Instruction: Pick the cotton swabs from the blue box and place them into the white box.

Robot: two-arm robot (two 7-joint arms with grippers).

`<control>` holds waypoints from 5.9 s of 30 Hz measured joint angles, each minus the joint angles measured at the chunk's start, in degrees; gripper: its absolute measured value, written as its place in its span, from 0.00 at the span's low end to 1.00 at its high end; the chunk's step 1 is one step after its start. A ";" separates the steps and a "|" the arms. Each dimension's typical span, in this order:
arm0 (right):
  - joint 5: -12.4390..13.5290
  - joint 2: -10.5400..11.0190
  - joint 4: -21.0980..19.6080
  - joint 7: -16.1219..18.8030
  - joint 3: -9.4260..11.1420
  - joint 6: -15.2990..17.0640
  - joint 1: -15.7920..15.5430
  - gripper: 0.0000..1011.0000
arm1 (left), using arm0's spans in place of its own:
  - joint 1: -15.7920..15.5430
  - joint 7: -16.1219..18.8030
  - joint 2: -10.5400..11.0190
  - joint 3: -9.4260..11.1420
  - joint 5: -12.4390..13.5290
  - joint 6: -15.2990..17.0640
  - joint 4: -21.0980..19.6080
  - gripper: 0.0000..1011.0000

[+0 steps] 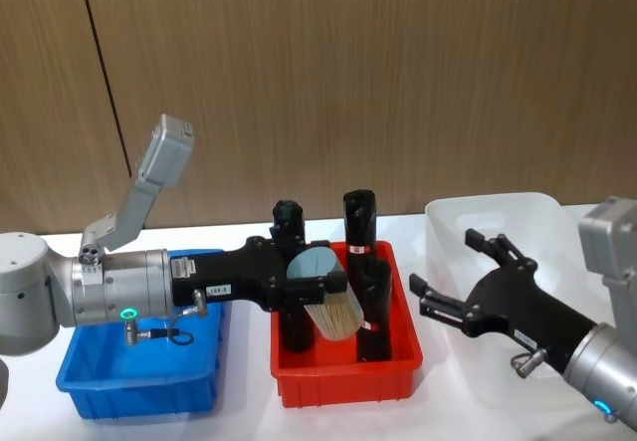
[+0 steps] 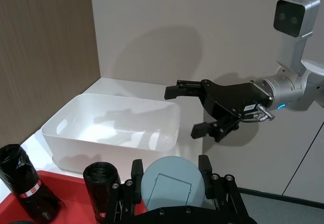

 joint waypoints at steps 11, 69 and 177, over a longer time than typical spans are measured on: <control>1.16 0.64 0.93 10.37 -0.02 3.98 3.94 0.99 | -0.05 0.00 0.00 0.00 0.00 -0.06 0.00 0.66; 1.59 -3.55 17.28 30.88 -5.42 18.19 20.38 0.99 | -0.05 0.01 0.00 0.00 -0.01 -0.05 0.00 0.66; 8.82 2.02 24.37 20.52 -3.73 11.74 22.51 0.64 | -0.04 0.01 0.00 0.00 0.00 -0.04 0.01 0.99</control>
